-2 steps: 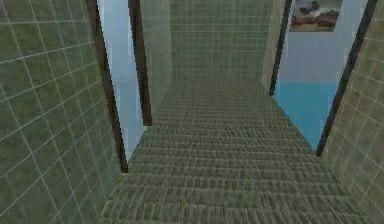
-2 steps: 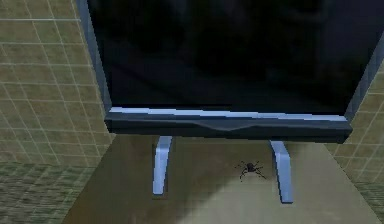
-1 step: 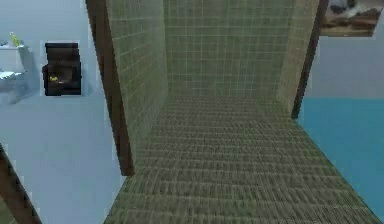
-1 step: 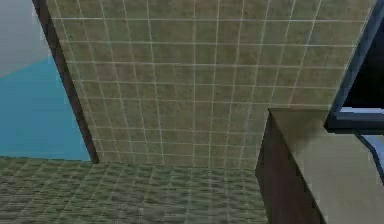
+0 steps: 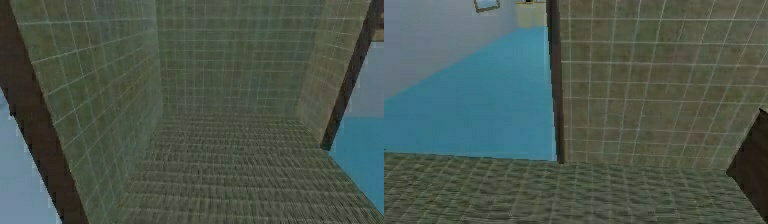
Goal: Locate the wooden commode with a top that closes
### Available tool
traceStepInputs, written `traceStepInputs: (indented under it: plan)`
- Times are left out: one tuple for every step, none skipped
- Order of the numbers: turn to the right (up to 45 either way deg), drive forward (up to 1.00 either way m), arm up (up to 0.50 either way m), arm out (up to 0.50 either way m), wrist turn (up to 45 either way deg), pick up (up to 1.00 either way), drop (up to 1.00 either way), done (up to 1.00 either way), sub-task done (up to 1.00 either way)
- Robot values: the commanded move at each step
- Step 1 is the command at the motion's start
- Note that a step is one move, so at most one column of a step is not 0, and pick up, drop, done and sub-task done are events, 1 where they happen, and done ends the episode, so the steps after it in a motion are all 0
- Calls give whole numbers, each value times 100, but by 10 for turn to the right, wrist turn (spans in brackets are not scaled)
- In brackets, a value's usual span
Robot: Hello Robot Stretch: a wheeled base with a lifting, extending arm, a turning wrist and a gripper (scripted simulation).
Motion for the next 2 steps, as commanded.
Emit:
traceStepInputs:
  plan:
    - [-450,0,0,0,0,0,0,0,0]
    - [-150,0,0,0,0,0,0,0,0]
